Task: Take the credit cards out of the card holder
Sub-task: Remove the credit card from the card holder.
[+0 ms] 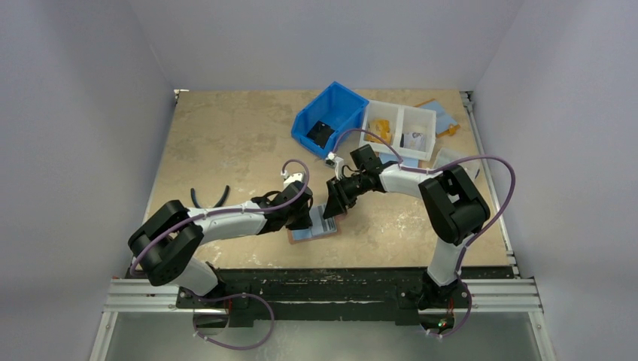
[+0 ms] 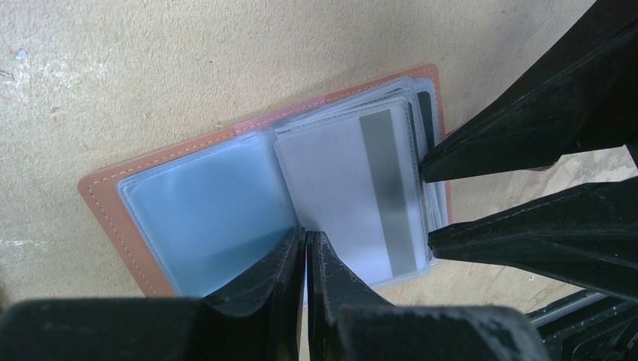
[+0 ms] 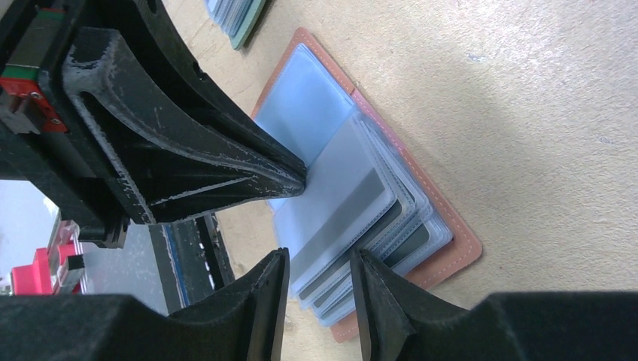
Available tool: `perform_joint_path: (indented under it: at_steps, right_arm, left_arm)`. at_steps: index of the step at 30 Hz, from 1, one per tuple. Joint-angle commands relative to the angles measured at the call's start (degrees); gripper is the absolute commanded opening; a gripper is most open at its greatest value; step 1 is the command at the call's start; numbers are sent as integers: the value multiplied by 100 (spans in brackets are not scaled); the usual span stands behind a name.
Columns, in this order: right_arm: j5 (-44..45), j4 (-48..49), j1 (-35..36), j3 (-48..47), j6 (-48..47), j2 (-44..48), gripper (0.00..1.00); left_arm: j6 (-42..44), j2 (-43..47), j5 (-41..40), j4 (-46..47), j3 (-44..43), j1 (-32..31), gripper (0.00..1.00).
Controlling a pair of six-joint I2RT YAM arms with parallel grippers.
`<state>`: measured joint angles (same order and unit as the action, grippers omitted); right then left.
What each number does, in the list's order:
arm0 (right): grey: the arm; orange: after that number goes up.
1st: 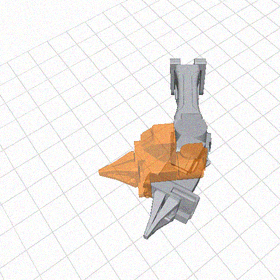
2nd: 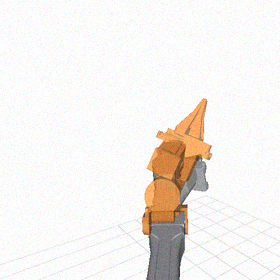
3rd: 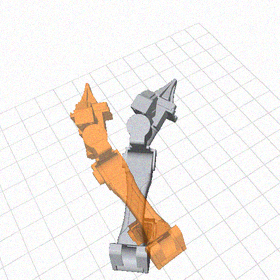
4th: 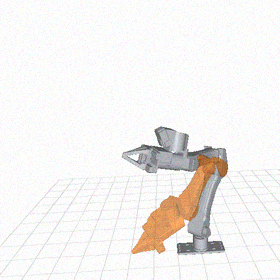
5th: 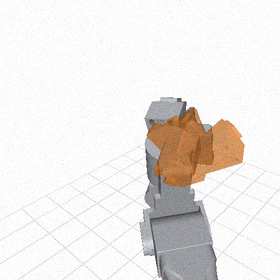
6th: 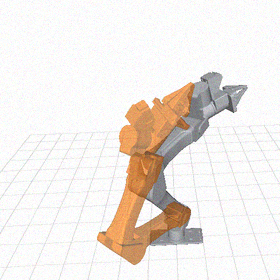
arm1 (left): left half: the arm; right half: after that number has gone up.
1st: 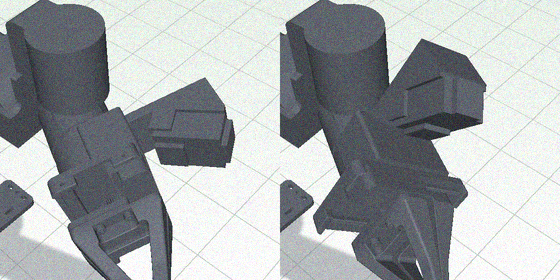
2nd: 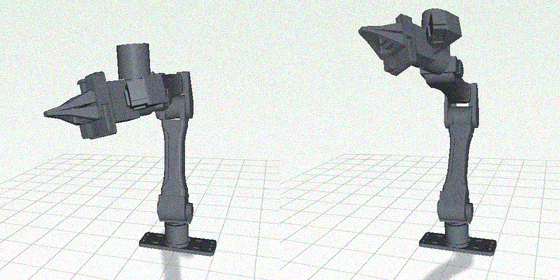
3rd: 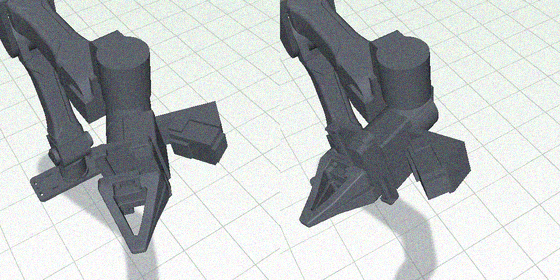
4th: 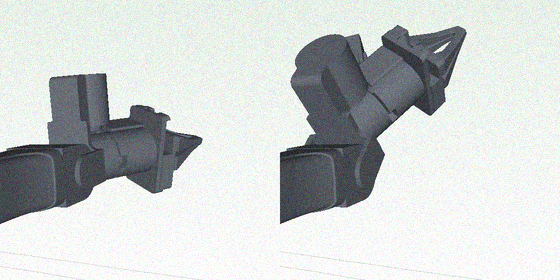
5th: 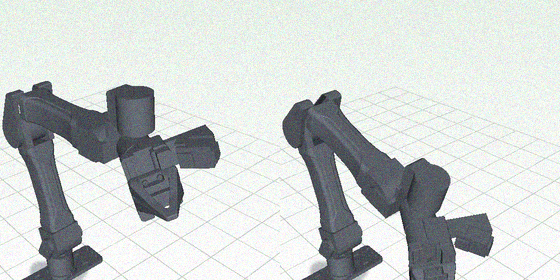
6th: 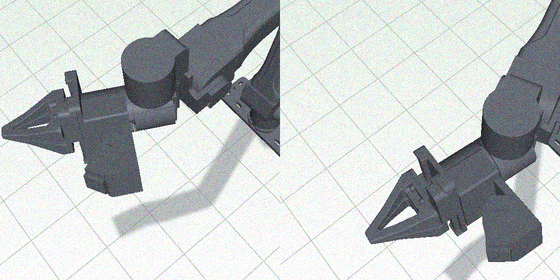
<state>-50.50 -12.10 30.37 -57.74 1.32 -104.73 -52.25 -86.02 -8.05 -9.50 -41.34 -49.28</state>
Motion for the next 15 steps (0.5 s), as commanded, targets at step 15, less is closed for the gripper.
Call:
perform_joint_path:
  at_steps: [15]
  right_arm:
    - [31,-108,304,-216,-54,-304,46]
  left_arm:
    - [4,-58,267,466,245,9,8]
